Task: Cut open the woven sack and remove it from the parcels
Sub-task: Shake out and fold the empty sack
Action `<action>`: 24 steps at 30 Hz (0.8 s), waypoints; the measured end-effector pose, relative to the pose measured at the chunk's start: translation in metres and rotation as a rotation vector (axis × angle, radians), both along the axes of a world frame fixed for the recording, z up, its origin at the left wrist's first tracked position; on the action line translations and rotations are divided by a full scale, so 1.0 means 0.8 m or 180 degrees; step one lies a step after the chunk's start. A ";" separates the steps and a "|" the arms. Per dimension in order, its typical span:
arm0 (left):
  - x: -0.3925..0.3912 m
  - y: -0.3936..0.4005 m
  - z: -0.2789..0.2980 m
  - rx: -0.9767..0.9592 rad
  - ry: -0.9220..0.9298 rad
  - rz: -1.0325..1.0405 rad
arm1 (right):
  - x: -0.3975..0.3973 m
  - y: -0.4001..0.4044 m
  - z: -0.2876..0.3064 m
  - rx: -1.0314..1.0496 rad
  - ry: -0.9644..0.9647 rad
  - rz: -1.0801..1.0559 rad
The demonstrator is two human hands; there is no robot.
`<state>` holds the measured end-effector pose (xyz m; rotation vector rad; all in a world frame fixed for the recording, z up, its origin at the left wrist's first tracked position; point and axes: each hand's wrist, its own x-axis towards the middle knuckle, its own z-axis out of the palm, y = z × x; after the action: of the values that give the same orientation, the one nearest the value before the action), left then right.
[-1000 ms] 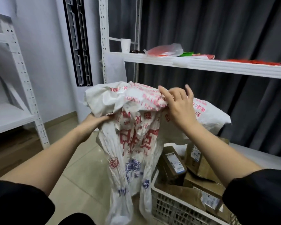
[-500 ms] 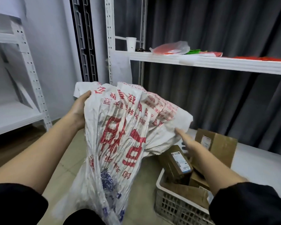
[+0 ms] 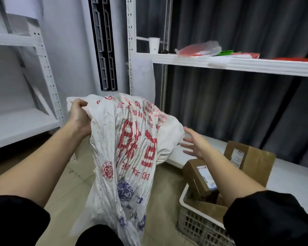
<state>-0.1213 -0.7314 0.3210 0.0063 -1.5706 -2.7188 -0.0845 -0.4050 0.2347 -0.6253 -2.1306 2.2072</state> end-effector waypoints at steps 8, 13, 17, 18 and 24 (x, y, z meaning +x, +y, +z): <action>0.016 -0.007 0.040 0.0057 0.0614 0.0045 | 0.002 -0.070 -0.054 -0.0366 -0.0120 0.0429; -0.016 -0.057 0.017 -0.1312 0.0092 0.0186 | -0.028 -0.045 -0.003 -0.0464 0.0535 -0.0338; -0.039 -0.113 -0.021 -0.3248 -0.0204 0.0416 | -0.024 0.037 0.048 -0.0036 0.0929 -0.0974; -0.046 -0.122 -0.027 -0.3442 -0.0284 0.0624 | -0.022 0.053 0.057 0.0113 0.0920 -0.1113; -0.041 -0.067 -0.019 -0.1150 -0.0754 0.0828 | -0.028 0.092 0.048 -0.0355 0.0505 -0.1905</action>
<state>-0.1540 -0.7851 0.3056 0.5092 -1.9411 -2.2746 -0.1068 -0.3312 0.2731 -0.9112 -1.4915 1.9602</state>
